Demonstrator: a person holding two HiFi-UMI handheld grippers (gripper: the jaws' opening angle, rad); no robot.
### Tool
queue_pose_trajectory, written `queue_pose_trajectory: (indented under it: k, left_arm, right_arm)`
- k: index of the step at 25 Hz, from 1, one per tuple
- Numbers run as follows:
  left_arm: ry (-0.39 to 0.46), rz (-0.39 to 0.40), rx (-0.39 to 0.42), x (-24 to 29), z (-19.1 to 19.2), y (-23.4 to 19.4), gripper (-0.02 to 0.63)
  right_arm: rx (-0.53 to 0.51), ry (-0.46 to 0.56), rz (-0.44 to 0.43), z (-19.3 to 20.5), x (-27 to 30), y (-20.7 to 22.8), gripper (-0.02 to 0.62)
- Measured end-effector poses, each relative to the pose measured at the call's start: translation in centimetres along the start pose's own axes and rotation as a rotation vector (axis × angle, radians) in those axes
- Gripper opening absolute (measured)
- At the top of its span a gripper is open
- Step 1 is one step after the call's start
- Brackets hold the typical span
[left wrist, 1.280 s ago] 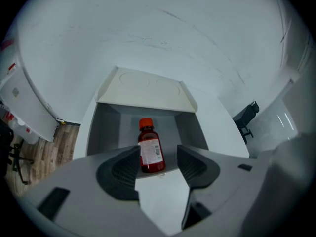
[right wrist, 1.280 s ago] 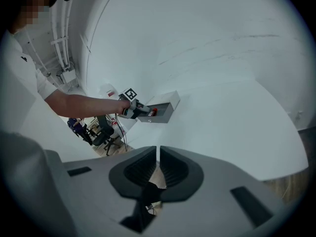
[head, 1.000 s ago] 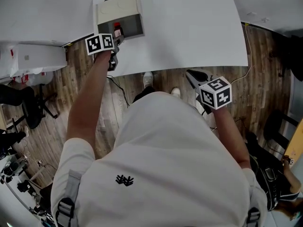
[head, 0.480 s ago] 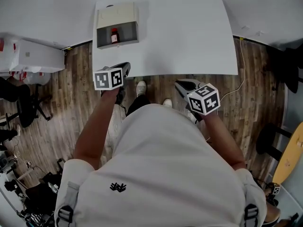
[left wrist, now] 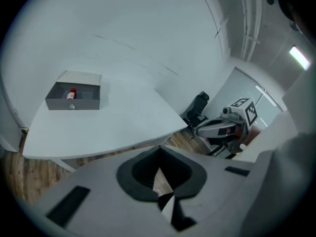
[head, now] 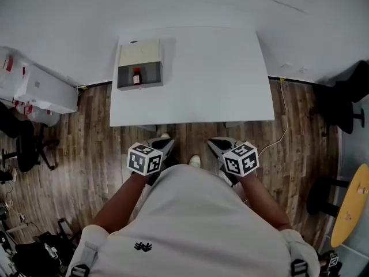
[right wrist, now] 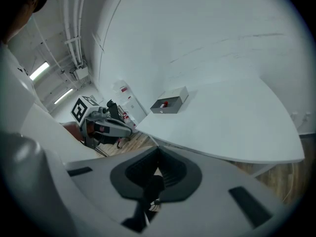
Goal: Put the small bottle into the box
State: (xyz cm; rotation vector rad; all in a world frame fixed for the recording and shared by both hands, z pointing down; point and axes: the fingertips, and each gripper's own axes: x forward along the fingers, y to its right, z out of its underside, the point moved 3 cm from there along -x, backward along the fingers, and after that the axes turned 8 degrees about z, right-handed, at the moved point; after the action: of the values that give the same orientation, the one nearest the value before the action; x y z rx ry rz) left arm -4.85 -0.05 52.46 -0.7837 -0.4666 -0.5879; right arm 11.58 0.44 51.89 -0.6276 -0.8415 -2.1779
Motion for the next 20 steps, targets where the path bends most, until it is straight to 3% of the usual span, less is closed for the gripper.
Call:
queue_pose_trajectory:
  k: [8, 20]
  left_arm:
    - [0.032, 0.047, 0.001, 0.9, -0.7, 1.5, 0.006]
    - [0.009, 0.011, 0.083, 0.6, -0.5, 2.2, 0.006]
  right_arm:
    - [-0.021, 0.021, -0.003, 0.3, -0.6, -0.3, 0.006]
    - [-0.091, 0.04, -0.022, -0.2, -0.7, -1.5, 0.006]
